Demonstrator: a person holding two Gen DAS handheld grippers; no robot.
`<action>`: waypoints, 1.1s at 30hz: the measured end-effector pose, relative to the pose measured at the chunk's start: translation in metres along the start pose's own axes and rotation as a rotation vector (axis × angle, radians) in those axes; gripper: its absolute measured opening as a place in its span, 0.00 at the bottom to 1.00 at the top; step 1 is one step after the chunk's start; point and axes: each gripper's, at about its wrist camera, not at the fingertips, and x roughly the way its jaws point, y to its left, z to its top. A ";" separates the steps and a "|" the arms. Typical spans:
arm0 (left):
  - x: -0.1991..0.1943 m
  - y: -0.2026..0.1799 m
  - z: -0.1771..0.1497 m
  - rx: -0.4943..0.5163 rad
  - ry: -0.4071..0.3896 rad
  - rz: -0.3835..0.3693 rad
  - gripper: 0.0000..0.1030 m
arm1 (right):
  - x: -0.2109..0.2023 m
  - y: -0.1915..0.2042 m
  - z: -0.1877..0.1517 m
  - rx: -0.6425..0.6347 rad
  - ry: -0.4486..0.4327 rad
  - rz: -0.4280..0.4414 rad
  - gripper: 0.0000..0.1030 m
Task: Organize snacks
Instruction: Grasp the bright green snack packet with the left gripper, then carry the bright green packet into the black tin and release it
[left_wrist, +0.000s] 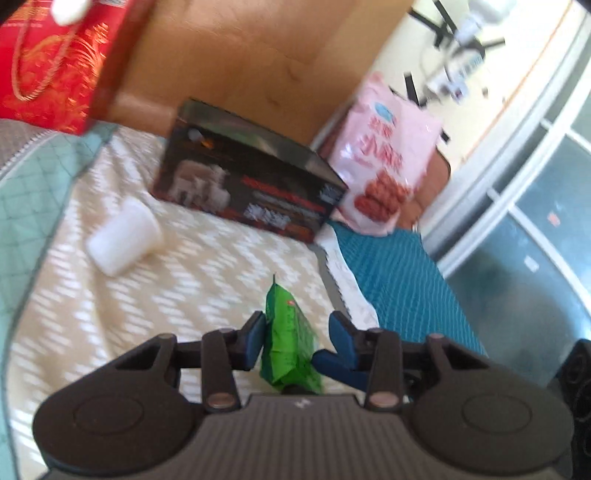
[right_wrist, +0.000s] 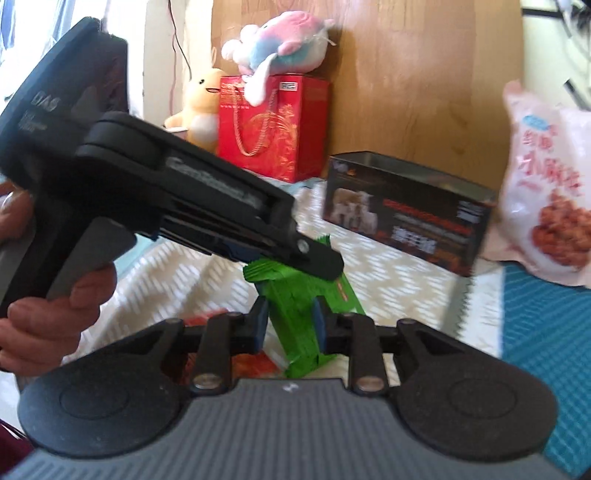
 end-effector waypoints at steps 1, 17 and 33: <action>0.002 -0.002 -0.003 0.000 0.006 -0.004 0.37 | -0.001 -0.001 -0.003 0.000 0.002 -0.012 0.29; -0.032 0.055 0.007 -0.189 -0.084 0.045 0.45 | 0.010 -0.026 -0.013 0.212 0.038 0.013 0.65; 0.016 0.002 -0.017 0.015 0.055 -0.005 0.44 | 0.006 -0.026 -0.026 0.138 0.036 -0.016 0.61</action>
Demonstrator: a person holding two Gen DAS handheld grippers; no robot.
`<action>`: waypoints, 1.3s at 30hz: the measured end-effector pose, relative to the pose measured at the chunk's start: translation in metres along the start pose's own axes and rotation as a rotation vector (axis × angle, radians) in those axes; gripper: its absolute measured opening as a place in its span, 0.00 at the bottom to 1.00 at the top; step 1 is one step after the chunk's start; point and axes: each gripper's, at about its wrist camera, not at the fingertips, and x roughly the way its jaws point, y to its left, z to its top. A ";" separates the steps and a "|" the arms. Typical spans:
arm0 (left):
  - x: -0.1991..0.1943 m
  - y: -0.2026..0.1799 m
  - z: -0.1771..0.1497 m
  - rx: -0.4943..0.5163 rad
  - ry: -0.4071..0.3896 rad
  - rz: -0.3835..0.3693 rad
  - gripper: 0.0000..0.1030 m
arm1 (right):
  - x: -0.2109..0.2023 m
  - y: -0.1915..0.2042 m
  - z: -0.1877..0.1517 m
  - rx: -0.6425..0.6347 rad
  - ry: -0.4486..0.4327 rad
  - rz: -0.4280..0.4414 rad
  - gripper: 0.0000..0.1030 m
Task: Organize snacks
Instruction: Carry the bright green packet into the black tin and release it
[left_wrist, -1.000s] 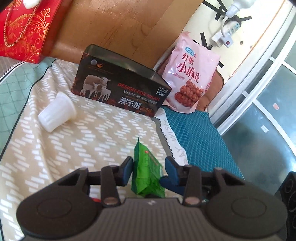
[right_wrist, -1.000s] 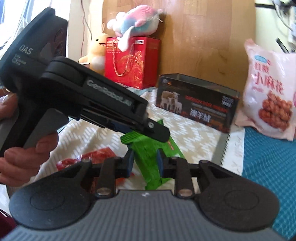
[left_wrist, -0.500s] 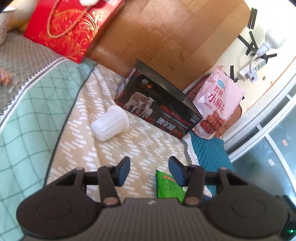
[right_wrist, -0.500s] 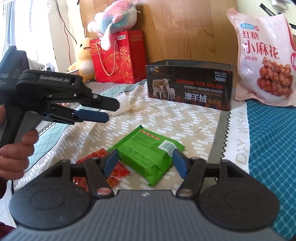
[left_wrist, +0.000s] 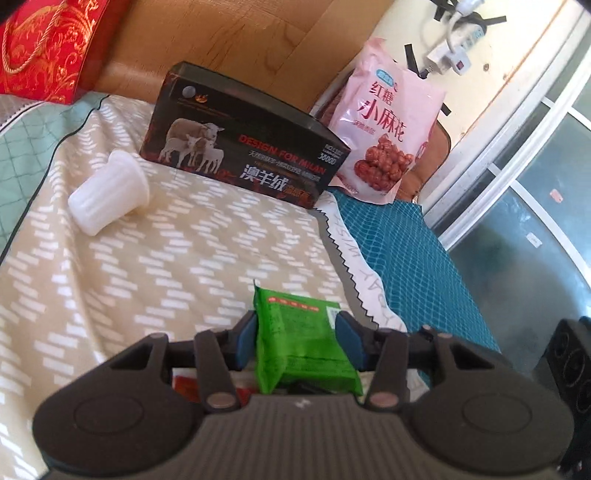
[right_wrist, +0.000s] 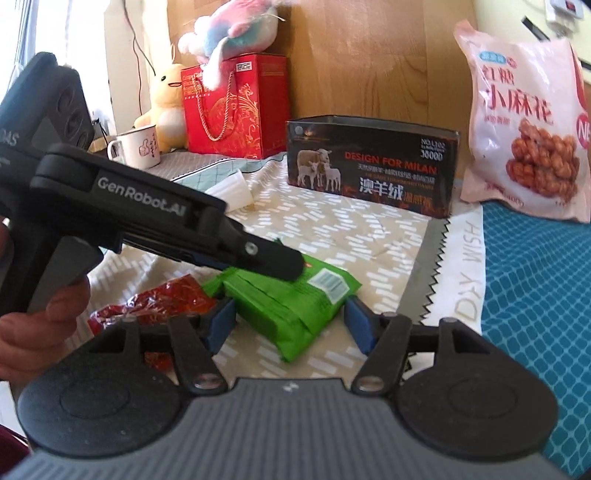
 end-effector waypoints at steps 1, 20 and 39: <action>0.000 -0.001 0.000 0.007 -0.002 0.005 0.44 | 0.000 0.003 0.000 -0.014 -0.007 -0.005 0.60; 0.001 0.016 0.000 -0.016 -0.064 -0.037 0.41 | 0.004 -0.007 0.011 0.002 0.011 0.026 0.67; -0.016 0.011 0.098 -0.019 -0.199 -0.063 0.37 | 0.003 -0.013 0.076 -0.076 -0.230 -0.042 0.47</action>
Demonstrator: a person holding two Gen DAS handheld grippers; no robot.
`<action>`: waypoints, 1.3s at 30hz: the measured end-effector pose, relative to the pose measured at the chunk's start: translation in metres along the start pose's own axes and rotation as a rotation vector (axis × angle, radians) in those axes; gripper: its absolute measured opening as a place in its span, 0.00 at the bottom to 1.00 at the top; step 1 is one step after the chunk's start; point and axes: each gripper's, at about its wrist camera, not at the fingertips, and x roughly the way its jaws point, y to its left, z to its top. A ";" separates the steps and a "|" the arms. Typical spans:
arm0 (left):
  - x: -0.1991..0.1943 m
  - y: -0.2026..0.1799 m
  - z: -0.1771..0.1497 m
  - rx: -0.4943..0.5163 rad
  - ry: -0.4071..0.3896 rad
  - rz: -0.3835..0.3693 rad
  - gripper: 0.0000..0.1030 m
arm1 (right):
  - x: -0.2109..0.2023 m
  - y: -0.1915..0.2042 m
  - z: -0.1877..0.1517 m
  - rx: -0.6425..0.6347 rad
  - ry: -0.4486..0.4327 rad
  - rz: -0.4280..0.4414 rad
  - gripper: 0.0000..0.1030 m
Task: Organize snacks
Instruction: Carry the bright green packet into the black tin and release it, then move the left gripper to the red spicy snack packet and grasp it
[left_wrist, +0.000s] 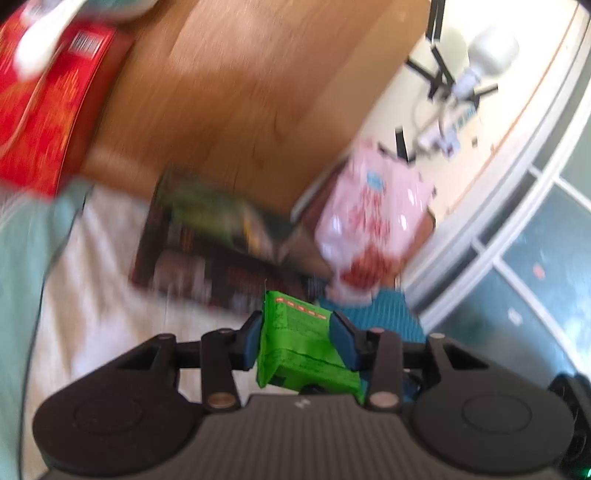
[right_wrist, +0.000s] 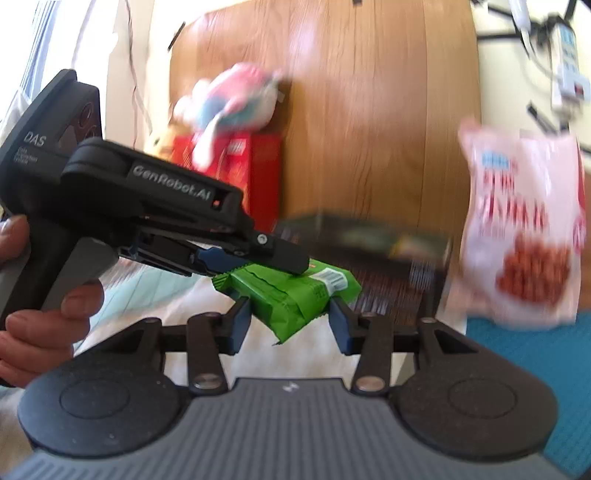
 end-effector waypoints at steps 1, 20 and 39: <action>0.006 0.000 0.012 -0.005 -0.015 0.004 0.37 | 0.008 -0.005 0.007 -0.003 -0.019 -0.008 0.47; 0.021 0.008 0.041 -0.063 -0.024 0.001 0.48 | 0.036 -0.077 0.028 0.264 -0.015 -0.097 0.50; -0.100 0.044 -0.131 -0.210 0.207 -0.051 0.46 | -0.049 0.029 -0.057 0.209 0.344 0.377 0.59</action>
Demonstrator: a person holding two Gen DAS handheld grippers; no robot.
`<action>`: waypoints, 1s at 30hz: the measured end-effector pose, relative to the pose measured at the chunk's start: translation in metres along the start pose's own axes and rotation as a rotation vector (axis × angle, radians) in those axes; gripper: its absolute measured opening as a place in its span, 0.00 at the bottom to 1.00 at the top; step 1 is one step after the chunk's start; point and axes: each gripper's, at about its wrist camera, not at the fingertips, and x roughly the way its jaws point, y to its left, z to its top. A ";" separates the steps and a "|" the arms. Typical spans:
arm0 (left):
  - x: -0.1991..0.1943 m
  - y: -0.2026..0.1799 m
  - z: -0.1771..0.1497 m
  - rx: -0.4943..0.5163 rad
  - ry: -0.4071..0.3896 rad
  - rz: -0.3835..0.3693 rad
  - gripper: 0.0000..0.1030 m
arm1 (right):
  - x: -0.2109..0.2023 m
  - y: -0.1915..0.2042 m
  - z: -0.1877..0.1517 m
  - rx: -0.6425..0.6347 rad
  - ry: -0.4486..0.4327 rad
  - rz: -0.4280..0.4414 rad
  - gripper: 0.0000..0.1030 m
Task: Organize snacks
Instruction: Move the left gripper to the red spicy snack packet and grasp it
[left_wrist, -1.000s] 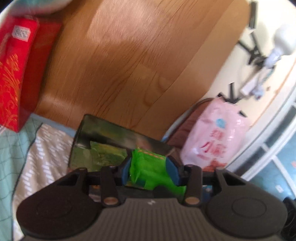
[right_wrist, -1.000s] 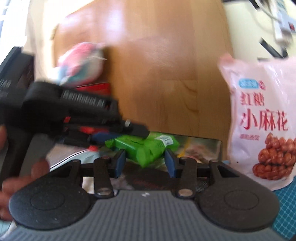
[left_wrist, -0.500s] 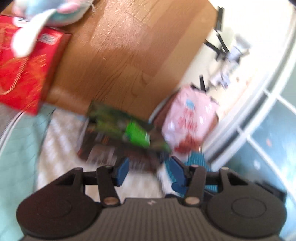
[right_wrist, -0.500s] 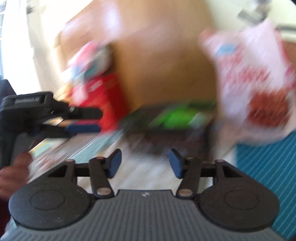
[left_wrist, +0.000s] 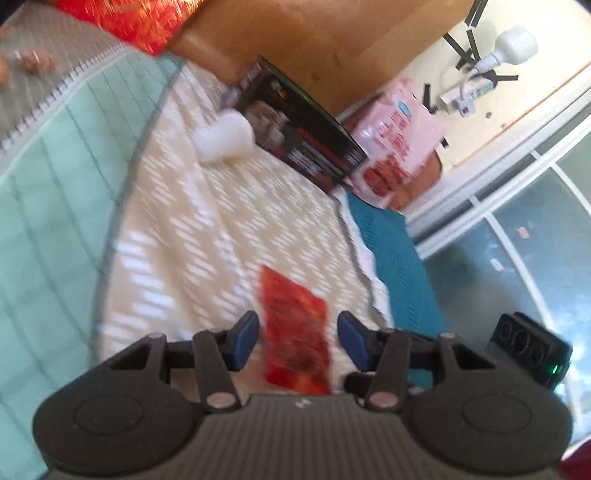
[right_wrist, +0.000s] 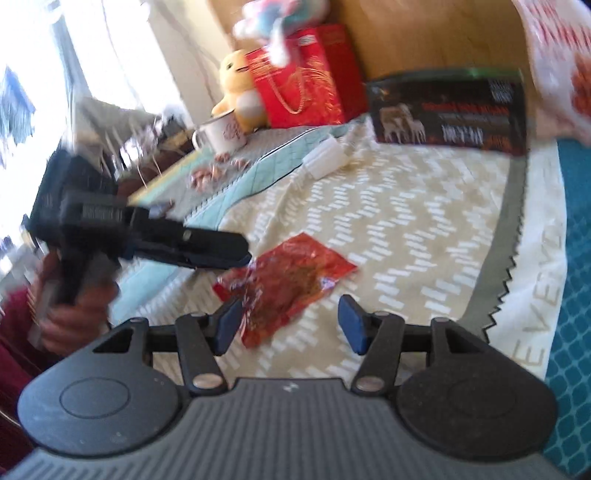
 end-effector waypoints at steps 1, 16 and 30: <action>0.003 -0.002 -0.002 0.002 0.008 -0.008 0.46 | 0.003 0.008 -0.002 -0.046 -0.002 -0.028 0.59; 0.031 -0.023 0.021 0.044 -0.038 0.051 0.06 | 0.016 0.013 -0.012 -0.231 -0.089 -0.245 0.51; 0.069 -0.010 0.055 0.013 -0.057 0.102 0.15 | 0.038 -0.017 0.019 -0.061 -0.137 -0.295 0.54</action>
